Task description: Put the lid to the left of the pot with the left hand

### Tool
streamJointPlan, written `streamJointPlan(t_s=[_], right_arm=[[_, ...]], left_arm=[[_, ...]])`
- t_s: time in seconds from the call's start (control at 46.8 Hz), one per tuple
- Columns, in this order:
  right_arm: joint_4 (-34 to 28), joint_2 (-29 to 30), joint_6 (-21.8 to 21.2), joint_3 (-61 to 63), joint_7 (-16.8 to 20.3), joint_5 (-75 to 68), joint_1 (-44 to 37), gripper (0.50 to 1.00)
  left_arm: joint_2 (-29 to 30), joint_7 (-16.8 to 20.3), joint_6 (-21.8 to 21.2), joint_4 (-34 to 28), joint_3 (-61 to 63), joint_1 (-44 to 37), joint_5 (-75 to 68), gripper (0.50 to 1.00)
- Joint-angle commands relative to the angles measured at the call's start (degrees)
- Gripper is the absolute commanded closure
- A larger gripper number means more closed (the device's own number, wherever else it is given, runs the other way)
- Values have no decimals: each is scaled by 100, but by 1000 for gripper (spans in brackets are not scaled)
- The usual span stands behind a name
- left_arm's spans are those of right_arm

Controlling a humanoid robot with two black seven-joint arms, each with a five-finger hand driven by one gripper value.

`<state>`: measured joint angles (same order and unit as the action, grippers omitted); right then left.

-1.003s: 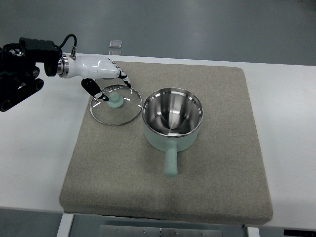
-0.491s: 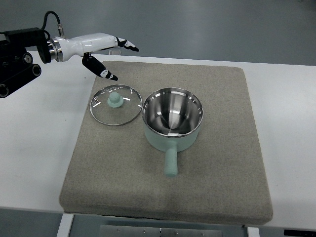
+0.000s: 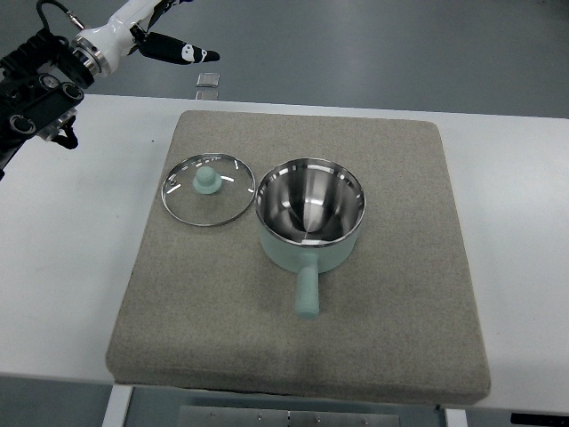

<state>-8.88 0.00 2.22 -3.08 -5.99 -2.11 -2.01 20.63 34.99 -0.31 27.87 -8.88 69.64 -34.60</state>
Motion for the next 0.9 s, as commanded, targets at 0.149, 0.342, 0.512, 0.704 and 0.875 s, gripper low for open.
streamJointPlan(t_s=[0.149, 0.342, 0.512, 0.704, 0.875], right_arm=[[0, 0, -3, 0, 1, 0, -1, 576], [0, 0, -3, 0, 1, 0, -1, 576], [0, 0, -3, 0, 1, 0, -1, 576], [0, 0, -3, 0, 1, 0, -1, 576], [0, 0, -3, 0, 1, 0, -1, 576]], left_arm=[[-639, -27, 4, -1108, 9, -3, 1411, 512], [-744, -984, 5, -1161, 0, -3, 2553, 512], [-850, -1759, 5, -1161, -9, -3, 3635, 512], [-894, -1768, 495, -1152, -228, -169, 4084, 510], [-903, -1715, 892, -1170, -272, -301, 4040, 510]])
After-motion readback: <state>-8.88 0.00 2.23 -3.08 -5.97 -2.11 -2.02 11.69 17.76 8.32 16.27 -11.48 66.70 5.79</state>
